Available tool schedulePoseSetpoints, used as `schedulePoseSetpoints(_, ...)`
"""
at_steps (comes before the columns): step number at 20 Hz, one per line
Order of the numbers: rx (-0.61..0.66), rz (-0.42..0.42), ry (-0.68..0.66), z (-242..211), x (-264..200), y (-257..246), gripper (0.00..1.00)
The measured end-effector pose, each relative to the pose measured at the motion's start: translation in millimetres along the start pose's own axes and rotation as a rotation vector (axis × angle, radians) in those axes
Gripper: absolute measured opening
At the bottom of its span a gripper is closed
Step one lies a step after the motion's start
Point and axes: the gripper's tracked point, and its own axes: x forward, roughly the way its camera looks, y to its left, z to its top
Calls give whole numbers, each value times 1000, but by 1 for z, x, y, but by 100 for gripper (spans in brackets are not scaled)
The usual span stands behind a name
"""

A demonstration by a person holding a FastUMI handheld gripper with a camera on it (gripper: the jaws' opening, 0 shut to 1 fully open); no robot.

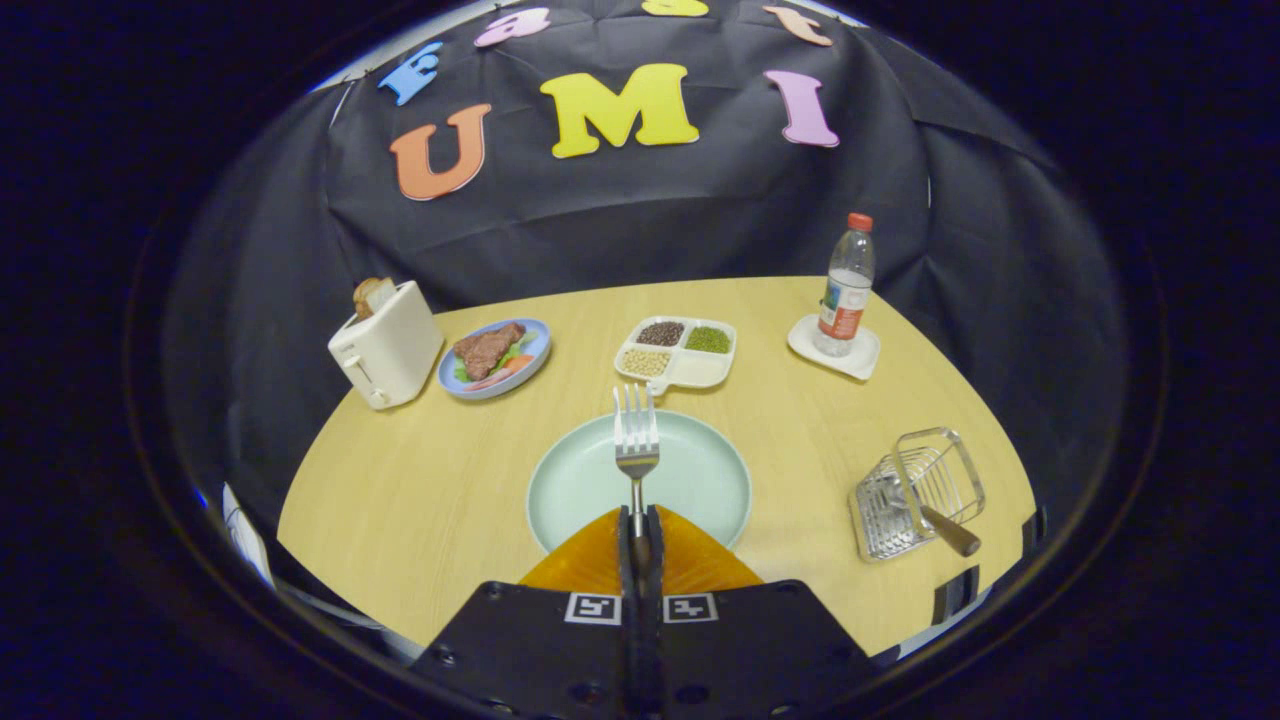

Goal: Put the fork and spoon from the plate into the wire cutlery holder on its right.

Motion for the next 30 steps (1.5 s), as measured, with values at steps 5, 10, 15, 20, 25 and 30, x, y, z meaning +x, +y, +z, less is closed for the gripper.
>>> schedulePoseSetpoints(5, 44, -7, -51, 12, -36, -45, 0)
schedulePoseSetpoints(10, 83, -41, -87, 19, -62, -102, 1)
schedulePoseSetpoints(15, 109, -81, -112, 25, -84, -156, 1)
schedulePoseSetpoints(20, 150, -114, -97, 15, -82, -197, 1)
schedulePoseSetpoints(25, 118, -162, 4, -12, -66, -218, 1)
schedulePoseSetpoints(30, 136, -170, 54, -21, -53, -225, 2)
